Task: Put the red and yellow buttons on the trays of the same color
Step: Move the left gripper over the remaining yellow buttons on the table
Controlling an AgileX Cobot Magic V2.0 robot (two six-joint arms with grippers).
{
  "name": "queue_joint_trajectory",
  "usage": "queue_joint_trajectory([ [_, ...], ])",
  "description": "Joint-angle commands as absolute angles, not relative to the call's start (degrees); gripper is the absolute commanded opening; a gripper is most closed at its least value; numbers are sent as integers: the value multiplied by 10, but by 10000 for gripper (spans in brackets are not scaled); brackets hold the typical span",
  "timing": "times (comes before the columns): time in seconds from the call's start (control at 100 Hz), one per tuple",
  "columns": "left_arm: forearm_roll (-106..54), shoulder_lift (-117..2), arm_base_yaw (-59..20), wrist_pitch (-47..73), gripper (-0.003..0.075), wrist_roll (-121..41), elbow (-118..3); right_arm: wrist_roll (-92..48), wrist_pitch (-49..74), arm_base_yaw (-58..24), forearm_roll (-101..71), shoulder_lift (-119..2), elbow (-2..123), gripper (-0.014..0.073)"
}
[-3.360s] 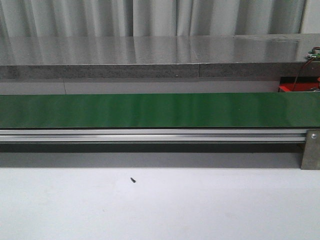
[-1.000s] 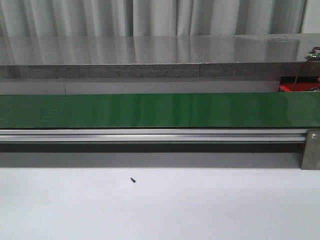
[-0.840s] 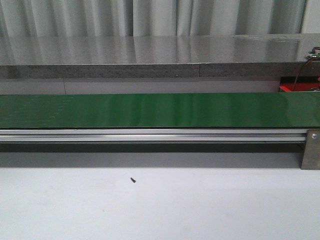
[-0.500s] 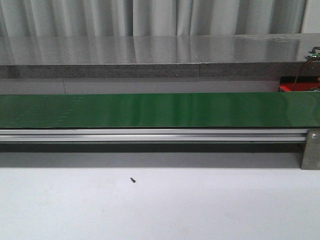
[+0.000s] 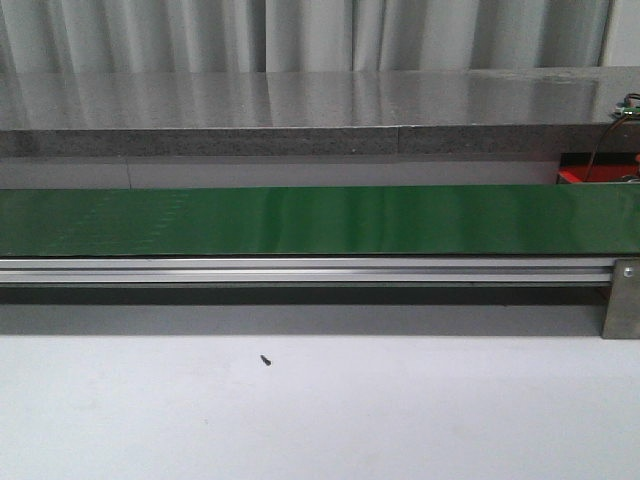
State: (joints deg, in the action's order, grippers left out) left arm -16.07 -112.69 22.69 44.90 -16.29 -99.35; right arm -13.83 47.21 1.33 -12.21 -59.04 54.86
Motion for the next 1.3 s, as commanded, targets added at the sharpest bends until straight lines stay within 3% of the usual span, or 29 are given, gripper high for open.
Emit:
queue_joint_trajectory([
  [0.0, -170, -1098, 228, 408, 461, -155, -1015, -138, 439, 13, -121, -580, 564, -60],
  [1.29, -187, -1187, 250, 398, 461, -142, -1030, -138, 439, 13, -121, -580, 564, -60],
])
